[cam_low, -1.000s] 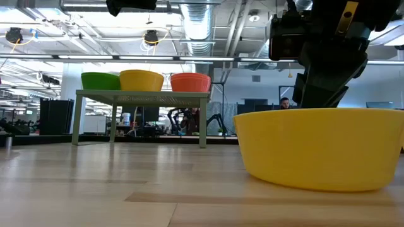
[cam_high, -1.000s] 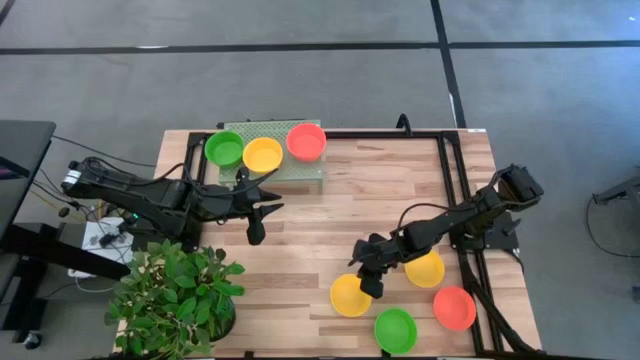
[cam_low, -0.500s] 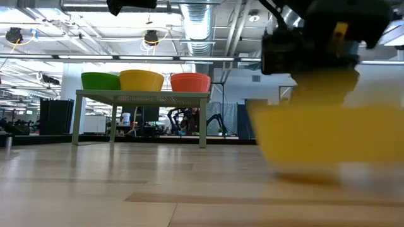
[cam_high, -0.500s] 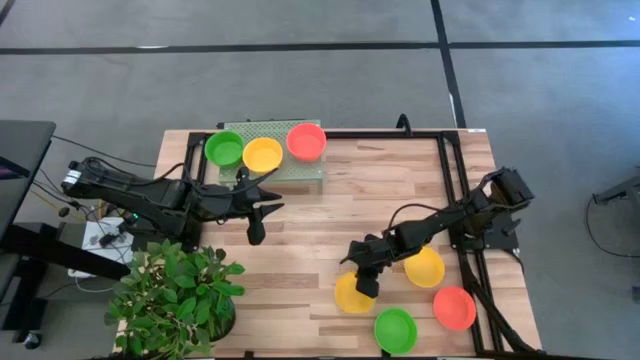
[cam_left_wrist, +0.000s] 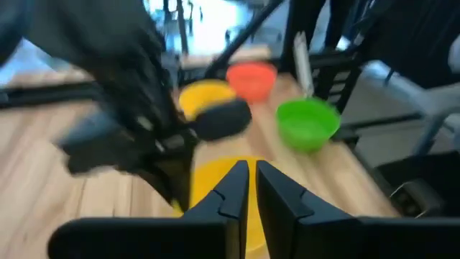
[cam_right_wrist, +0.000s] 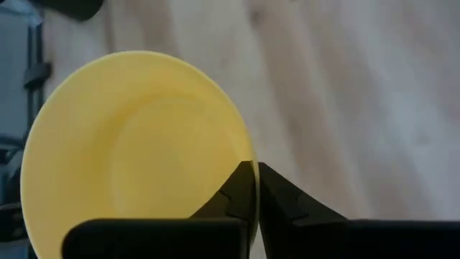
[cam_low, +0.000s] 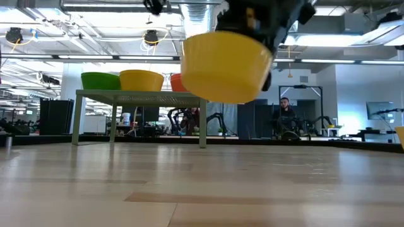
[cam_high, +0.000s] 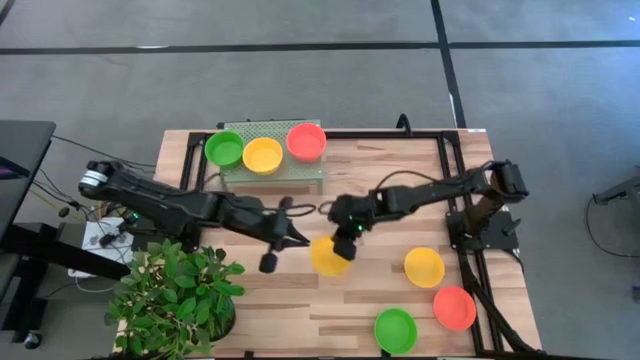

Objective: Pick & Place Mini bowls
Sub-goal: Stack the yellow bowl on top of the stacked yellow bowls on the shelf

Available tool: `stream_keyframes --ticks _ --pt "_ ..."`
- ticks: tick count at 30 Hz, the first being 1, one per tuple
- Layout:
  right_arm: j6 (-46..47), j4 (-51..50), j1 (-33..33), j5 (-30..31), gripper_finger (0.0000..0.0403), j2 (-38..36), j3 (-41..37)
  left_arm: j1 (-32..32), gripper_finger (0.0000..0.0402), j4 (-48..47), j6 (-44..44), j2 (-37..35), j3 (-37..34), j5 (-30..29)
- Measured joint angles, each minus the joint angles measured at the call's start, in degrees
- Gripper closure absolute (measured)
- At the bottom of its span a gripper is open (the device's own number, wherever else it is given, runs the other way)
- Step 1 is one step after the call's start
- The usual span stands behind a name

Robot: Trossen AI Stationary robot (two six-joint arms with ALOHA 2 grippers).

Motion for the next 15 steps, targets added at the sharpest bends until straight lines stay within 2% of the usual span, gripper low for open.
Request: stream_keyframes --ticks 5,15 --pt "-1.88 -0.21 -4.51 0.00 0.0400 0.07 0.15 0.87 0.0356 0.67 2.18 7.15 -0.02 0.01" --pt "-1.95 -0.08 -6.87 -1.47 0.0398 0.07 0.15 0.87 0.0253 1.92 7.50 14.50 -0.02 -1.00"
